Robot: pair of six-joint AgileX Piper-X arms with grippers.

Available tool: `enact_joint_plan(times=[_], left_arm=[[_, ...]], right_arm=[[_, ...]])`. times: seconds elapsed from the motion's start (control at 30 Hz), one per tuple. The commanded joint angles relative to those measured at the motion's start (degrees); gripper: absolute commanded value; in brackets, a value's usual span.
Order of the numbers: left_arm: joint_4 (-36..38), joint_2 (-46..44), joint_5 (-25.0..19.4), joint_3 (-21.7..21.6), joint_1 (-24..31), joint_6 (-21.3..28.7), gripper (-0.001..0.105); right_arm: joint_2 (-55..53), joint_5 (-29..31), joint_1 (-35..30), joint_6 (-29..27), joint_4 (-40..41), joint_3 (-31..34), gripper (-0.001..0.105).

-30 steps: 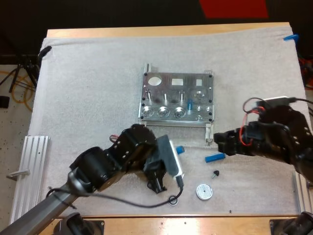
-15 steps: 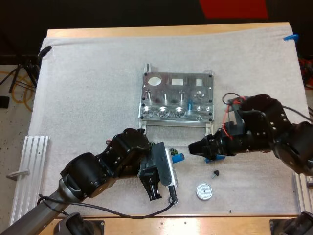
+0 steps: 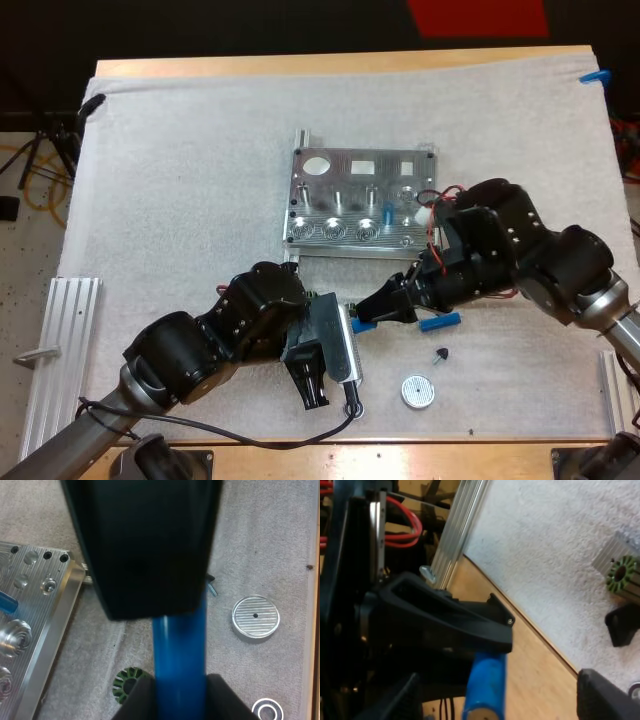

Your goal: Load cells from left to right

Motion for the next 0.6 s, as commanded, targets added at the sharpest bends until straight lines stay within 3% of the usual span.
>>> enact_joint_plan(times=[0.0,0.57], left_arm=[[-0.22,-0.08,0.35,-0.14,-0.03,0.40,0.000],[-2.44,5.77,-0.82,-0.51,-0.03,-2.73,0.000]], right_arm=[[-0.32,-1.65,0.33,-0.16,-0.57,-0.43,0.063],[-0.21,2.33,2.04,-0.08,-0.55,-0.32,0.063]])
